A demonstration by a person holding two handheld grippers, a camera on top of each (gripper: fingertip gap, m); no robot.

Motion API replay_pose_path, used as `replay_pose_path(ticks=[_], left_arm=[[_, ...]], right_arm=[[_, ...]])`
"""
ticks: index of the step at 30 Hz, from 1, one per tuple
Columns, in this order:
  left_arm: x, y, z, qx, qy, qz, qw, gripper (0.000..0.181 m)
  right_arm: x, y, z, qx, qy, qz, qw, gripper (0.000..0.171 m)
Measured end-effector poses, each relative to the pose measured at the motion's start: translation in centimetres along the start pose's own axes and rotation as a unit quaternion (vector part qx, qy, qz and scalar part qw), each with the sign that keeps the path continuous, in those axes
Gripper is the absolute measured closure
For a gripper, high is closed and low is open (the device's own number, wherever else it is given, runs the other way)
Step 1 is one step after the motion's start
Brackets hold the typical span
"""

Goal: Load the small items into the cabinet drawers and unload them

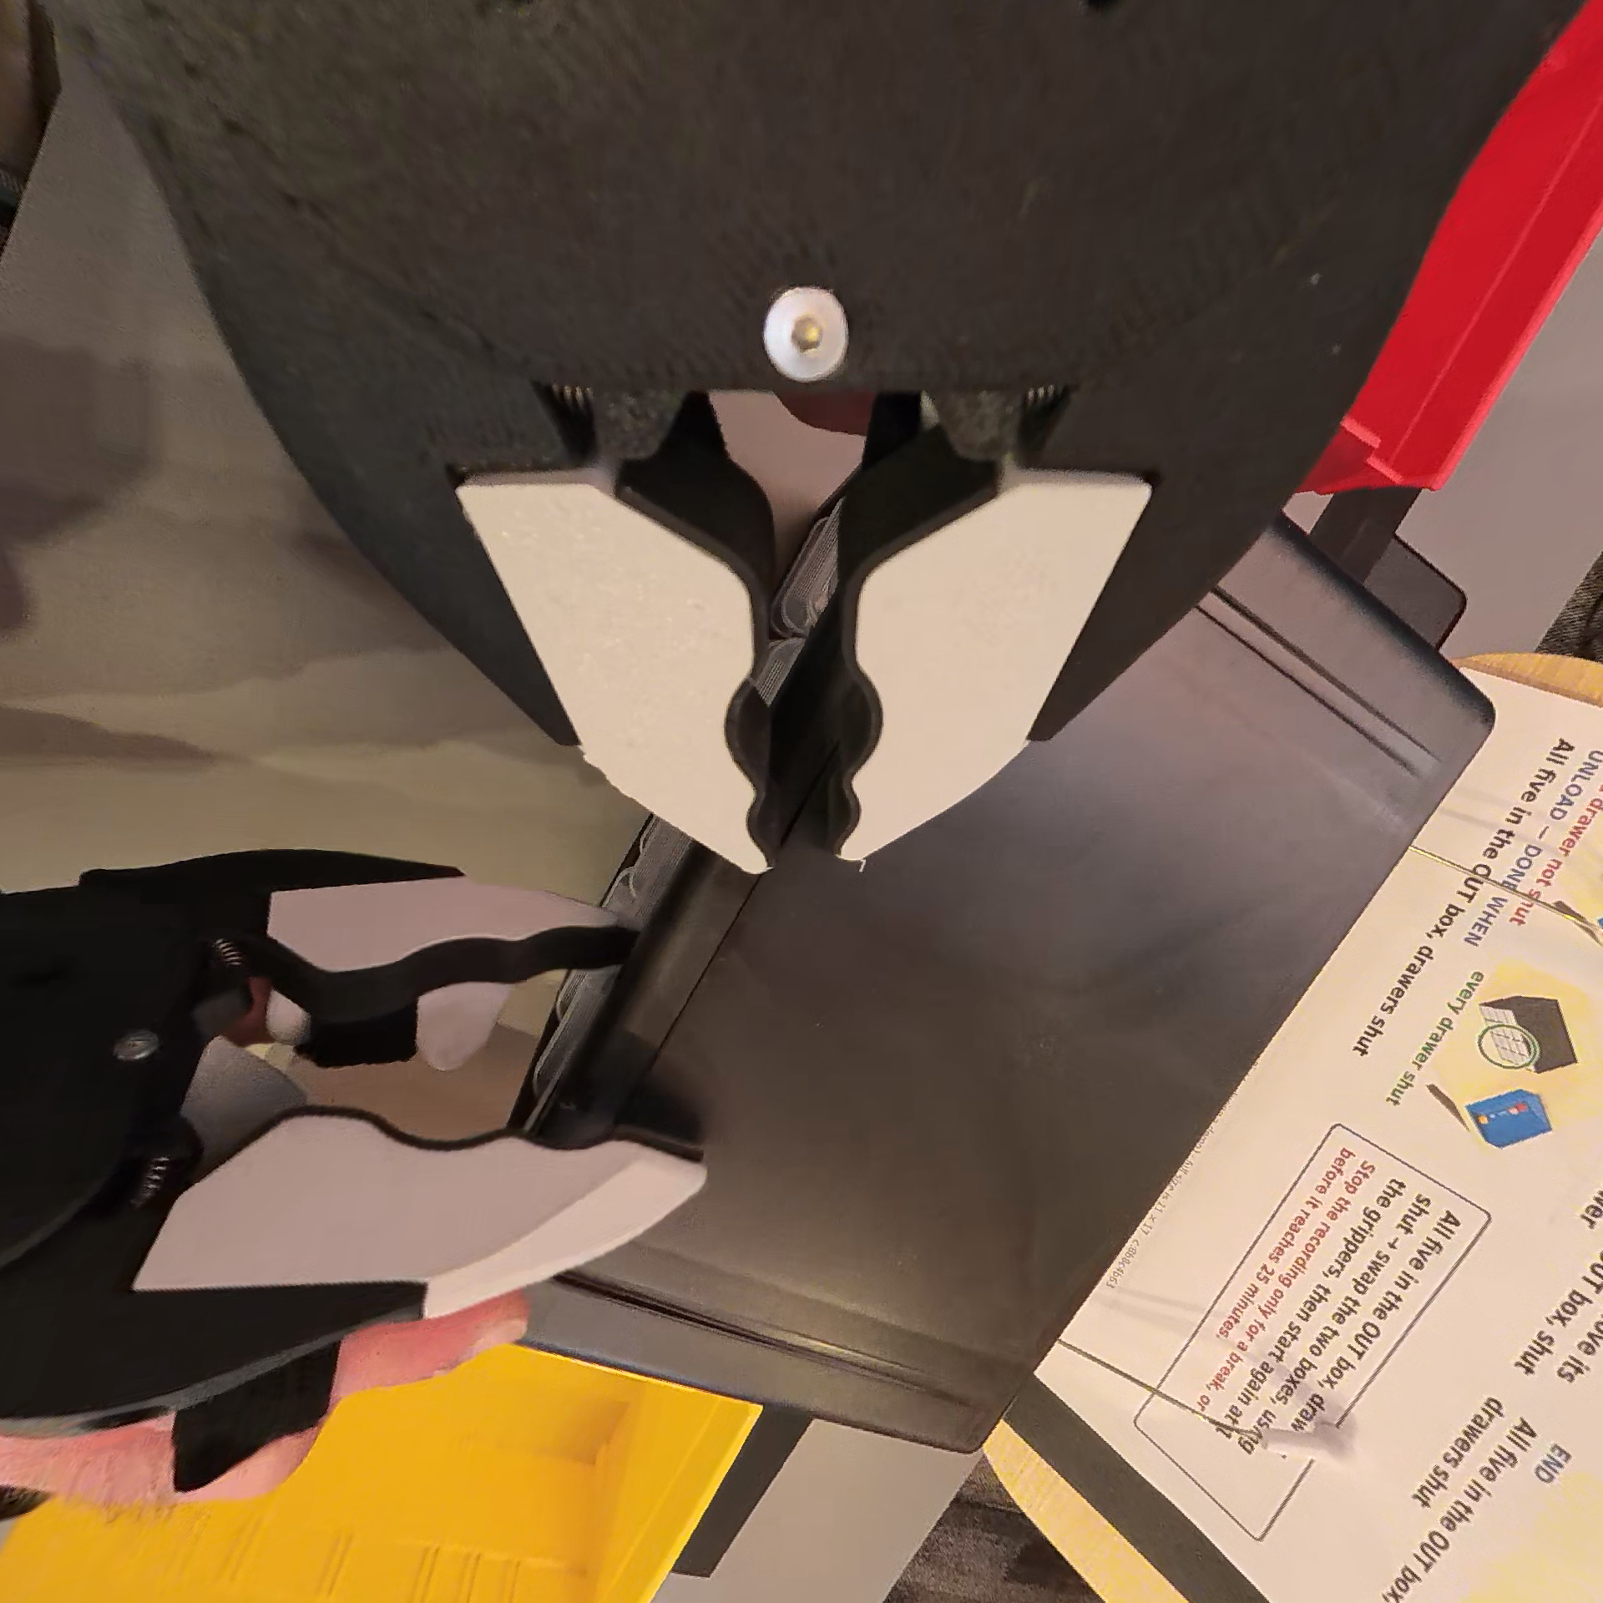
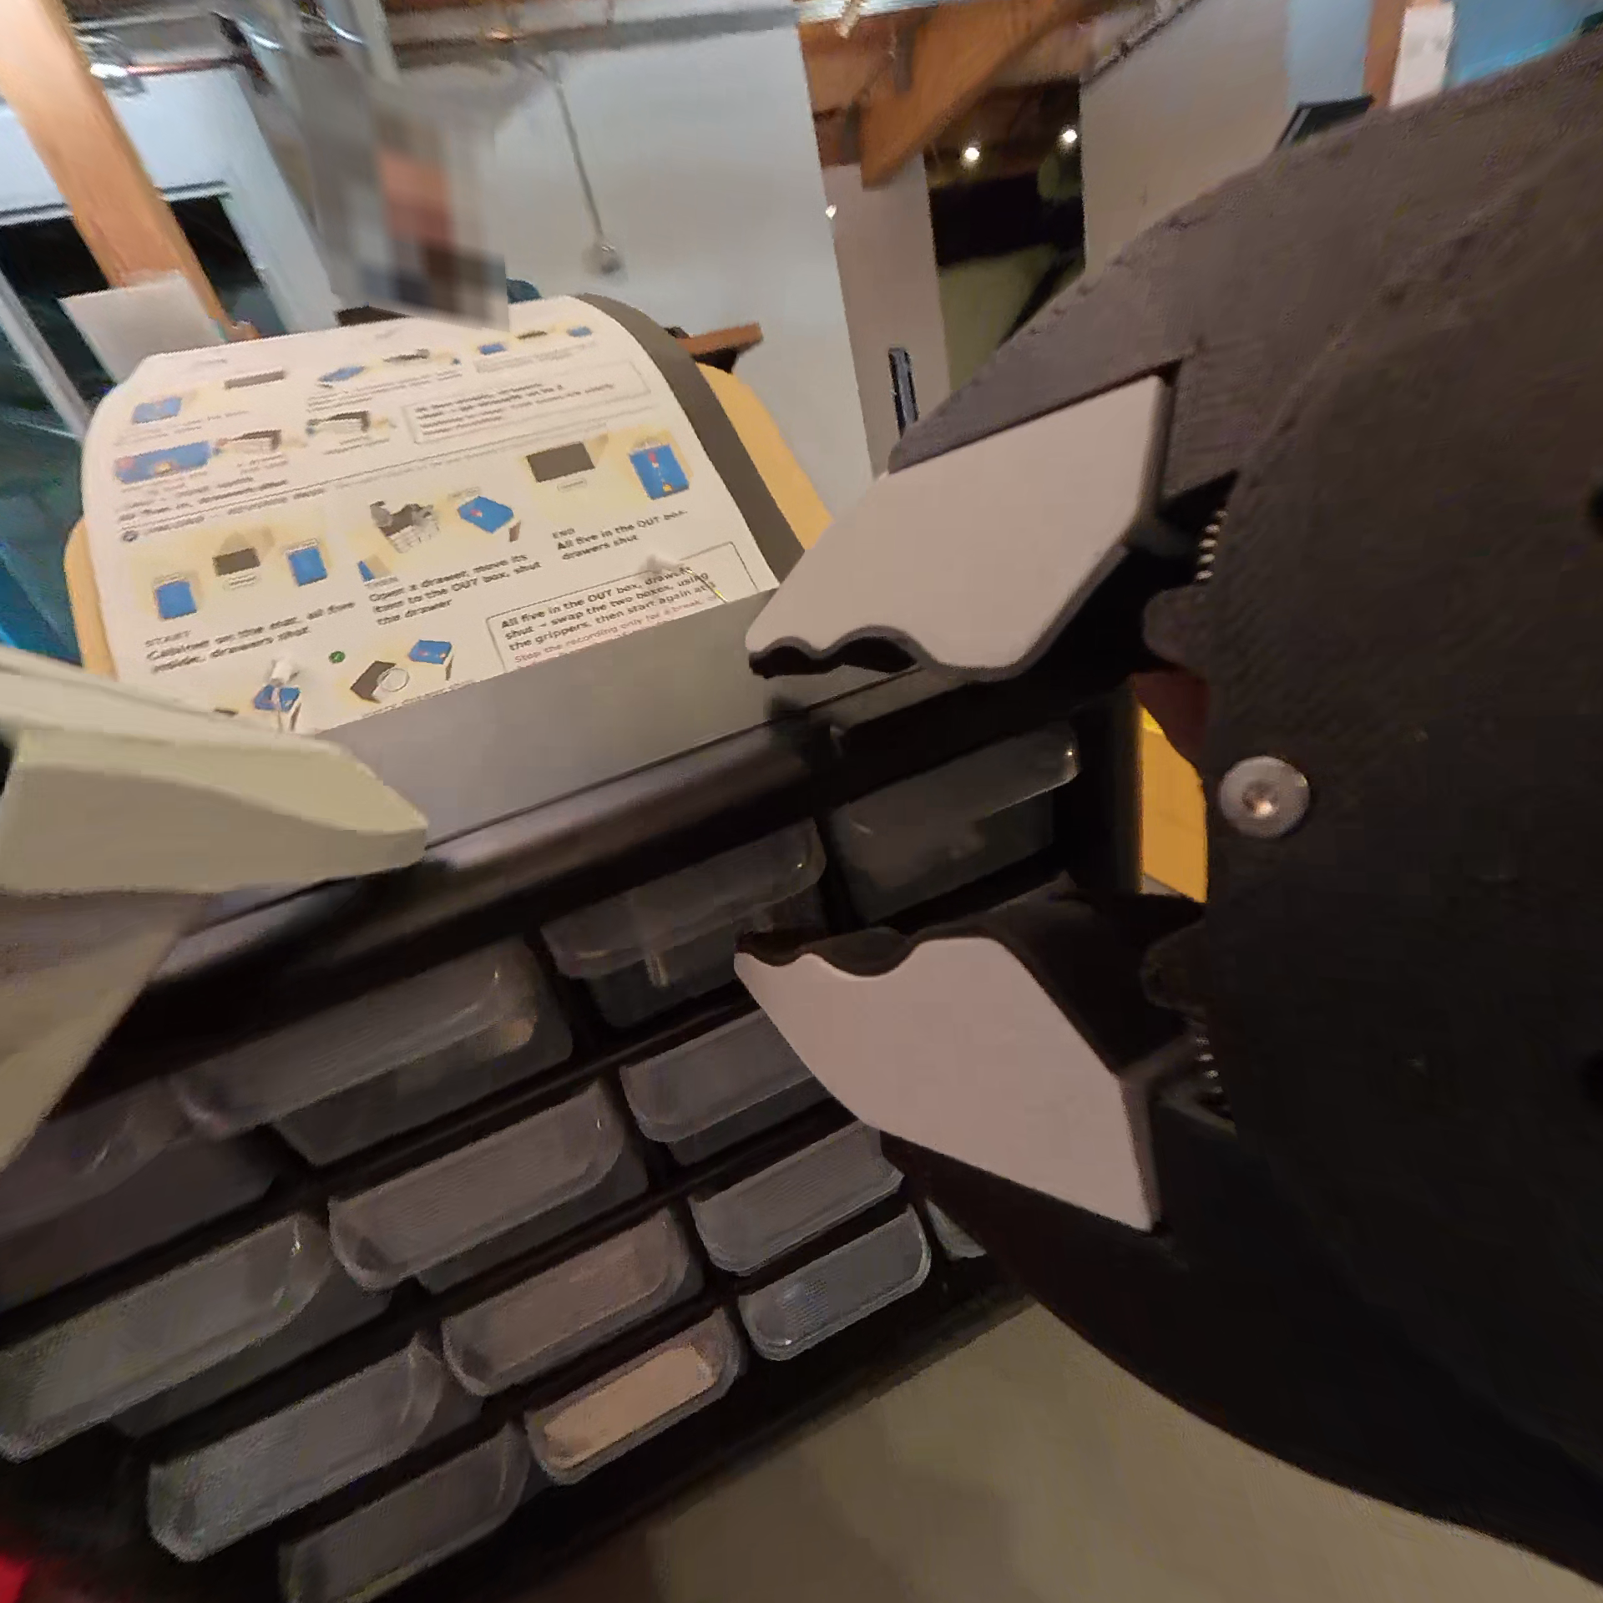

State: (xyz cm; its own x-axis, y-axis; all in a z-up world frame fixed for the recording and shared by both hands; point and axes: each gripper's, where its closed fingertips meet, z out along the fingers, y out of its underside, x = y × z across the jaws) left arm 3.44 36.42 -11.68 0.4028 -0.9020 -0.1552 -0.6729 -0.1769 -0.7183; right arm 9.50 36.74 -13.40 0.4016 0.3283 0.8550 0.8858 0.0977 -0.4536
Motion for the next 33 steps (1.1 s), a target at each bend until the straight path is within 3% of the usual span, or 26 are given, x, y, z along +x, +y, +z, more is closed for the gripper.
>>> replay_pose_path(ticks=[5,12,28,30,33], left_arm=[[0.0,0.0,0.0,0.005,0.0,-0.004,1.0,0.171],[0.0,0.0,0.0,0.005,0.003,-0.005,1.0,0.171],[0.0,0.0,0.0,0.006,0.004,-0.008,1.0,0.171],[0.0,0.0,0.0,0.007,0.005,-0.009,1.0,0.171],[0.0,0.0,0.0,0.008,0.006,-0.01,1.0,0.17]], right_arm=[[0.2,0.3,-1.4,0.014,-0.012,-0.037,0.999,0.113],[1.0,2.8,-1.5,-0.017,0.006,-0.065,0.998,0.129],[0.6,2.3,-3.7,0.005,0.065,-0.11,0.992,0.143],[-0.2,2.2,-4.2,0.014,0.052,-0.118,0.992,0.157],[-0.7,2.0,-5.0,0.025,0.058,-0.115,0.991,0.158]])
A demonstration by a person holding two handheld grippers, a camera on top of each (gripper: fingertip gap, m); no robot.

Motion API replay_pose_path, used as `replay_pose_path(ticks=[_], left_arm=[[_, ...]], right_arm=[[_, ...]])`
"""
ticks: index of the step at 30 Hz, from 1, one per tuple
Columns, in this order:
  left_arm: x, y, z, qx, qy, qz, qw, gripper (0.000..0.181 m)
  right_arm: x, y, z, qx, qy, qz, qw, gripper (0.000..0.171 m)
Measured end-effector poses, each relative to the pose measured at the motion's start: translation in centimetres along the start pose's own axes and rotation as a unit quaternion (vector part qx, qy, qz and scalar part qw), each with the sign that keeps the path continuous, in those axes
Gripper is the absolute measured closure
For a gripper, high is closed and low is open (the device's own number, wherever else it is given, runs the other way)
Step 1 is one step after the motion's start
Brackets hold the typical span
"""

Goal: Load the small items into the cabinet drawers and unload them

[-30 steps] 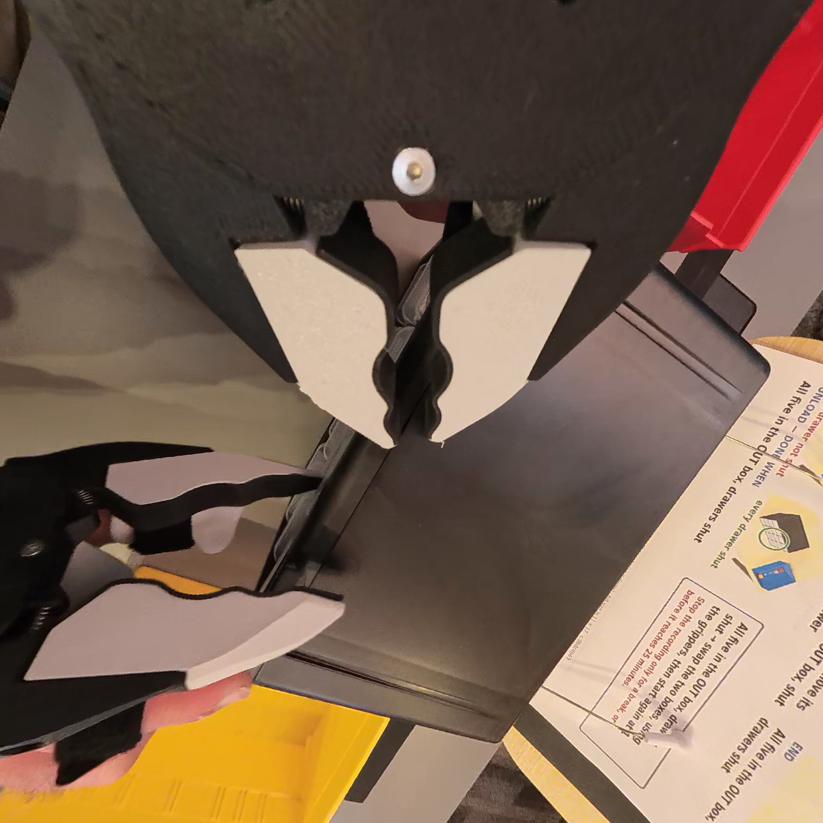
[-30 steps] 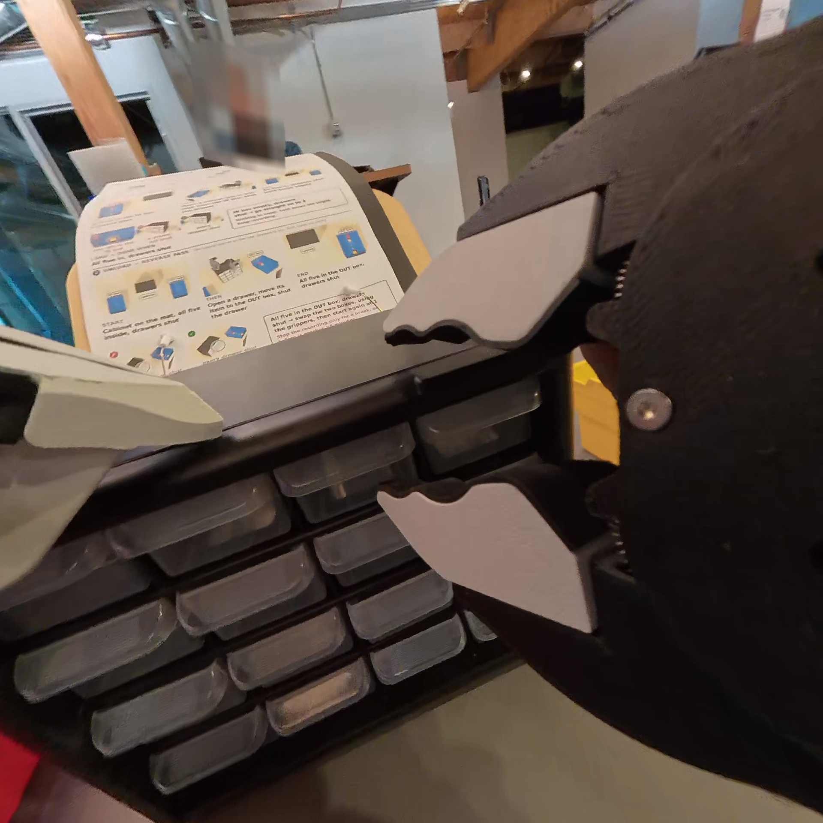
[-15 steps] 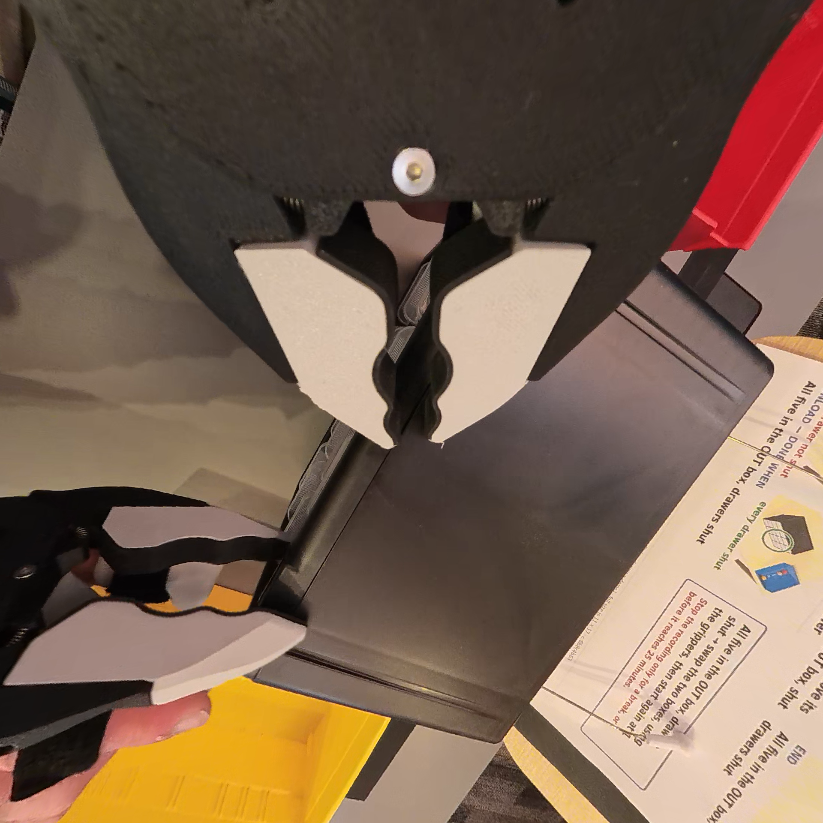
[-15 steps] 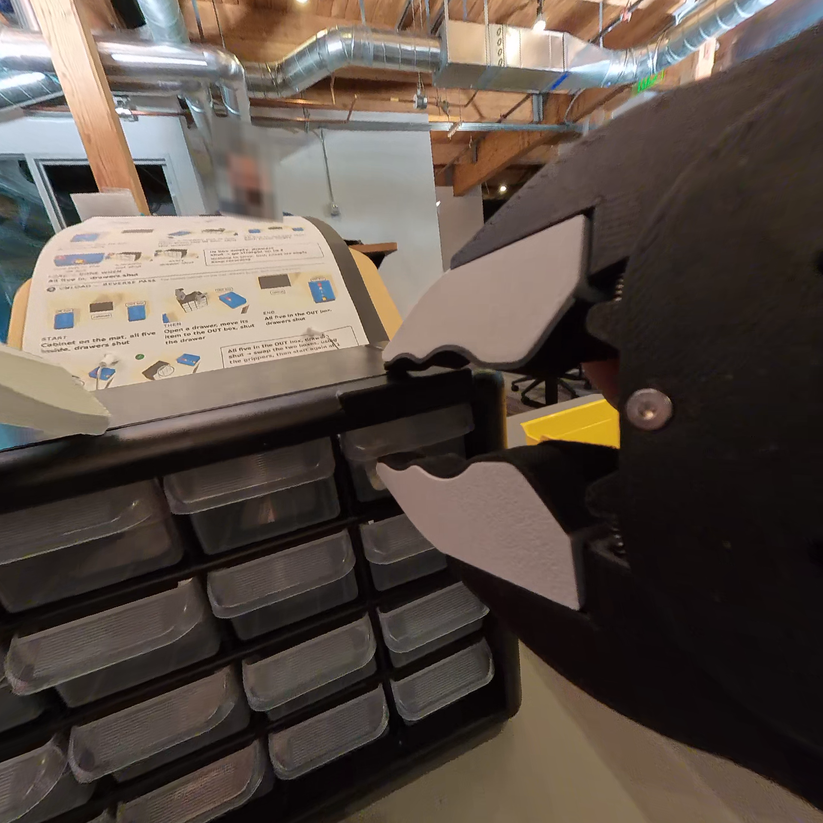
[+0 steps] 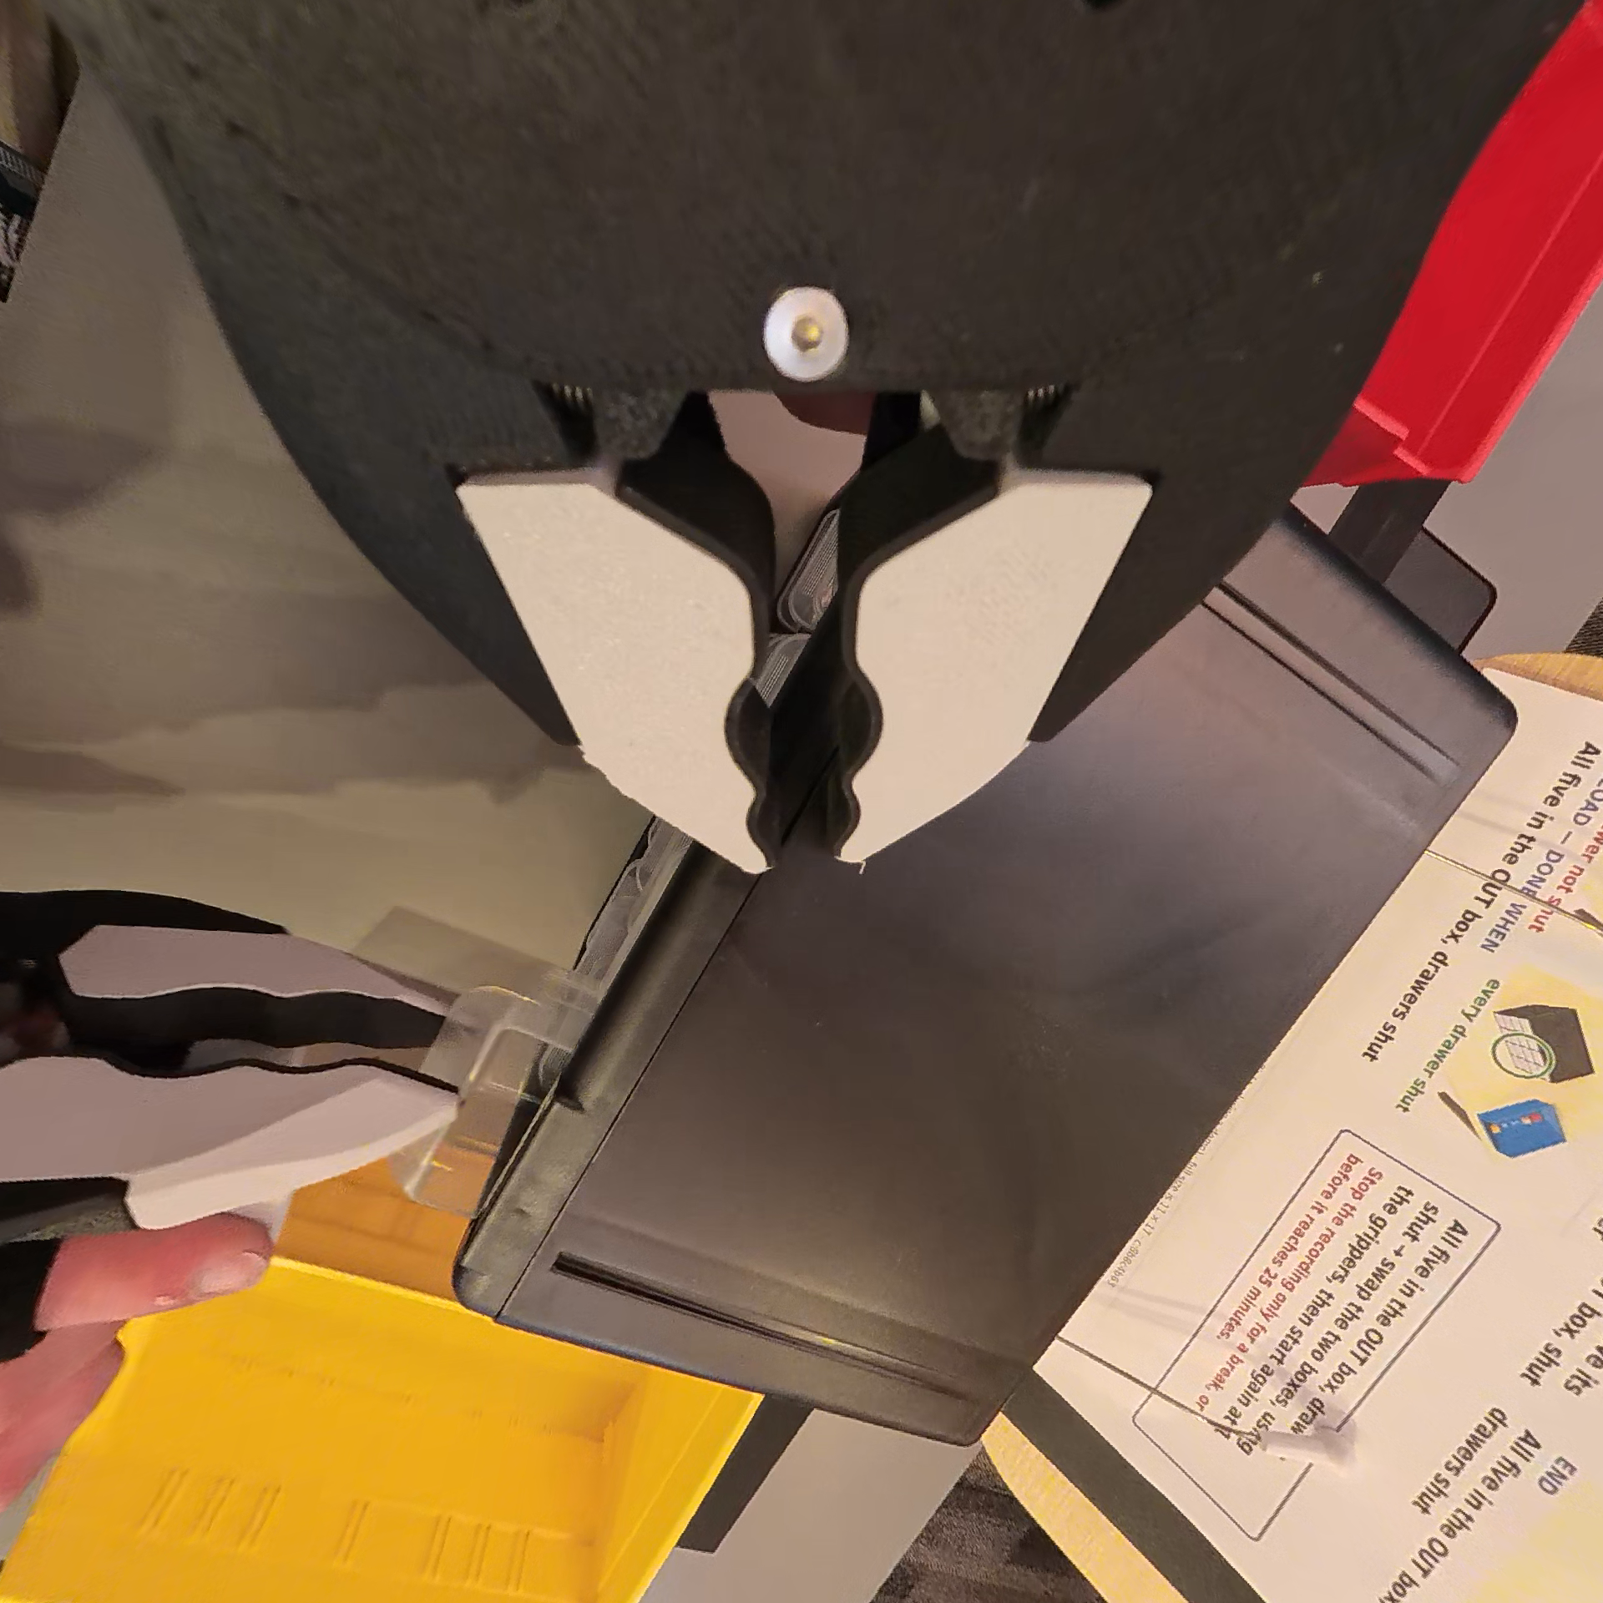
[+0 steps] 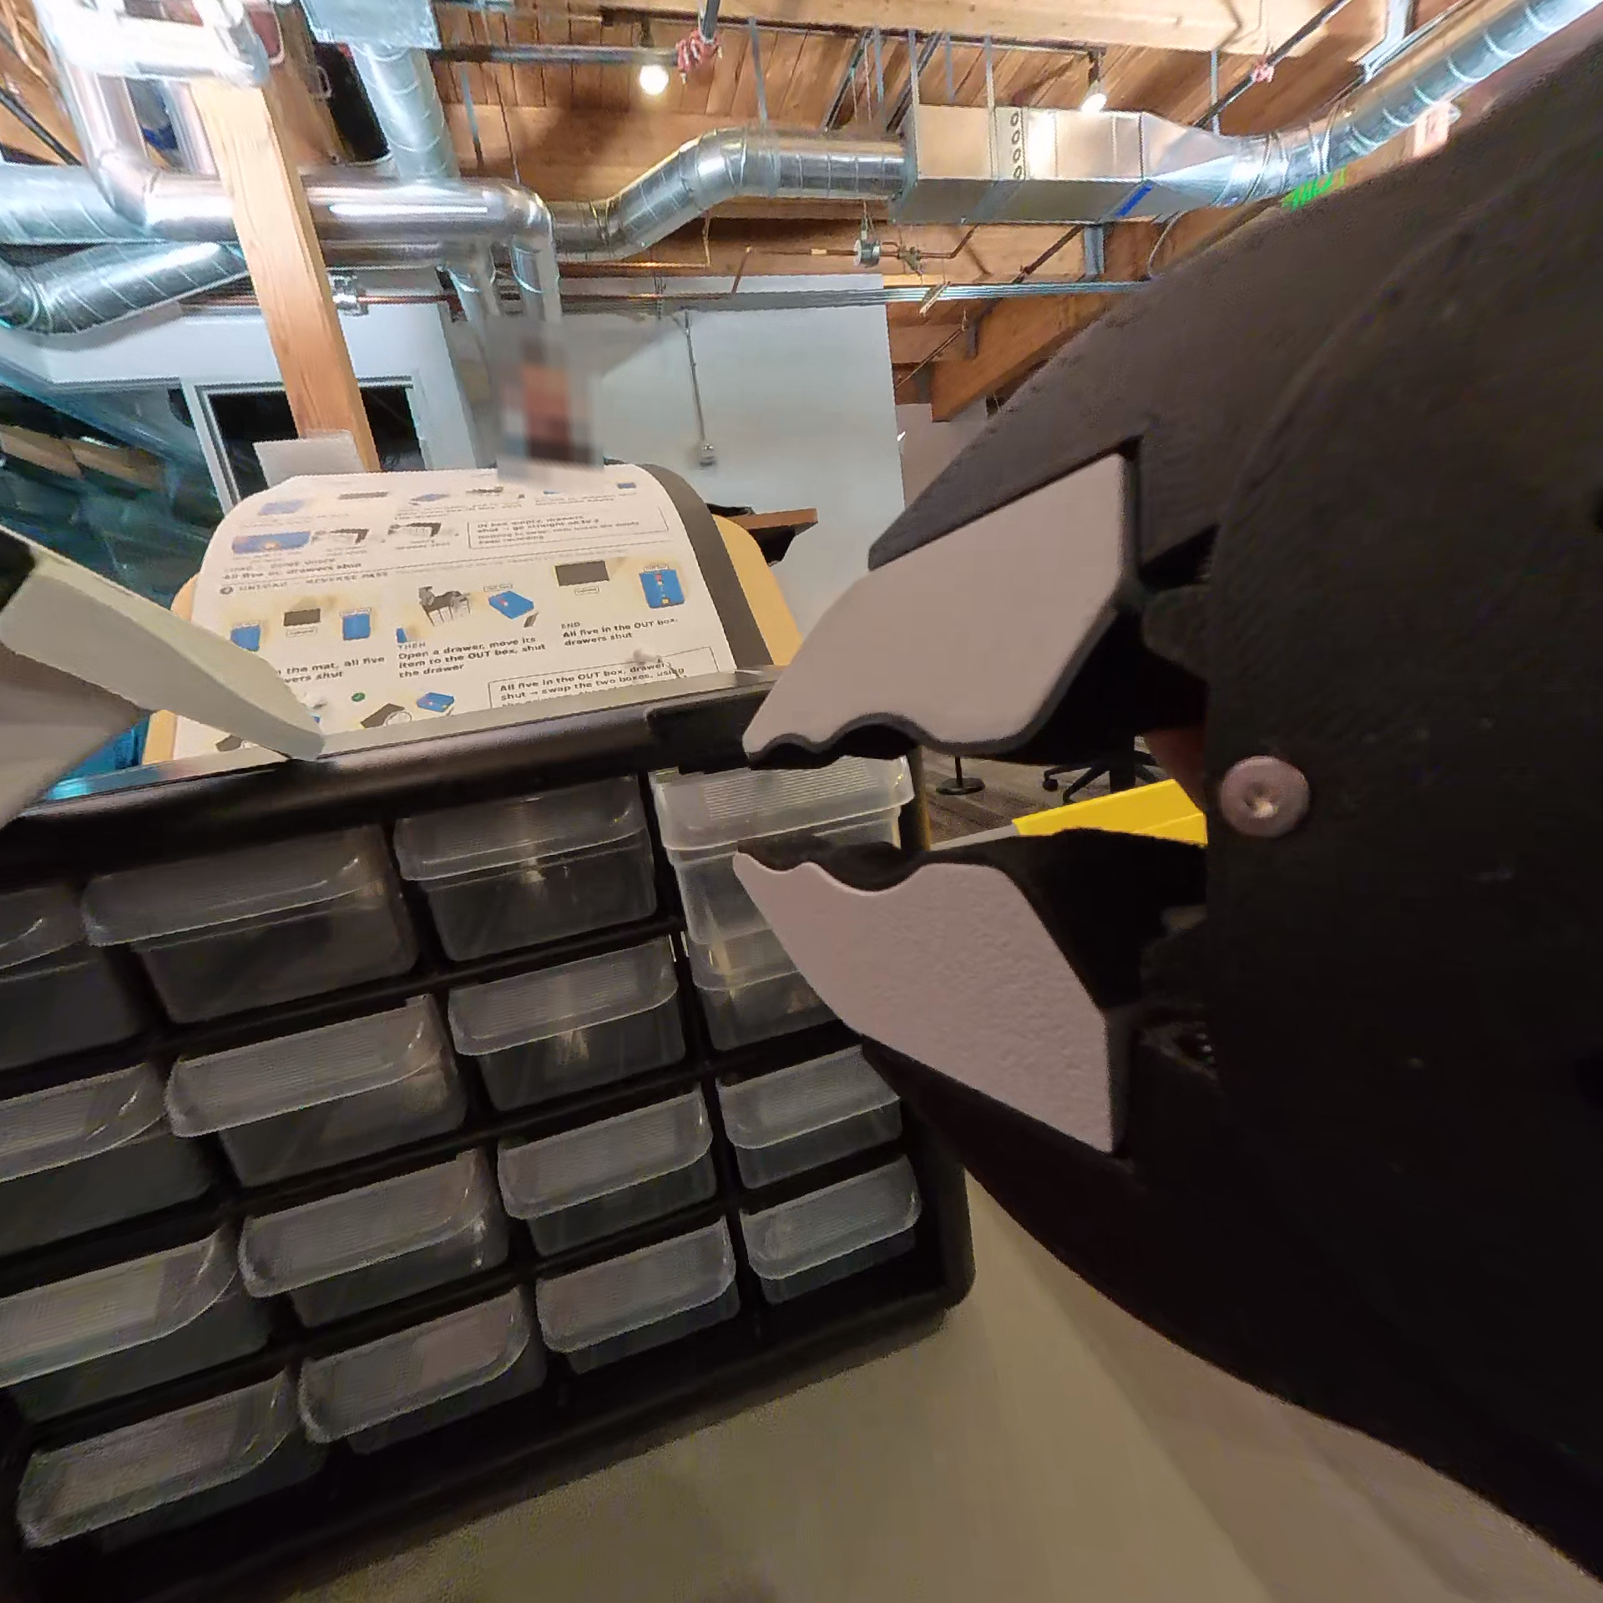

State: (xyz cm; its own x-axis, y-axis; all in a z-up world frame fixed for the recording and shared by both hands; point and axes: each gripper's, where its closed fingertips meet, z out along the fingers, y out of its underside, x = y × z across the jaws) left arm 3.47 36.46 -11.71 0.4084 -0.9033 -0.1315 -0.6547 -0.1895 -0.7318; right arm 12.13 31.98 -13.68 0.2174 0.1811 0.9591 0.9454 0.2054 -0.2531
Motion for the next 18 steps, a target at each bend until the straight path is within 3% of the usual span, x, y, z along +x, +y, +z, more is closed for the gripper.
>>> replay_pose_path(ticks=[18], left_arm=[[0.1,0.0,0.0,0.005,-0.001,-0.004,1.0,0.171]], right_arm=[[-1.4,-1.4,-4.8,0.043,-0.107,0.001,0.993,0.155]])
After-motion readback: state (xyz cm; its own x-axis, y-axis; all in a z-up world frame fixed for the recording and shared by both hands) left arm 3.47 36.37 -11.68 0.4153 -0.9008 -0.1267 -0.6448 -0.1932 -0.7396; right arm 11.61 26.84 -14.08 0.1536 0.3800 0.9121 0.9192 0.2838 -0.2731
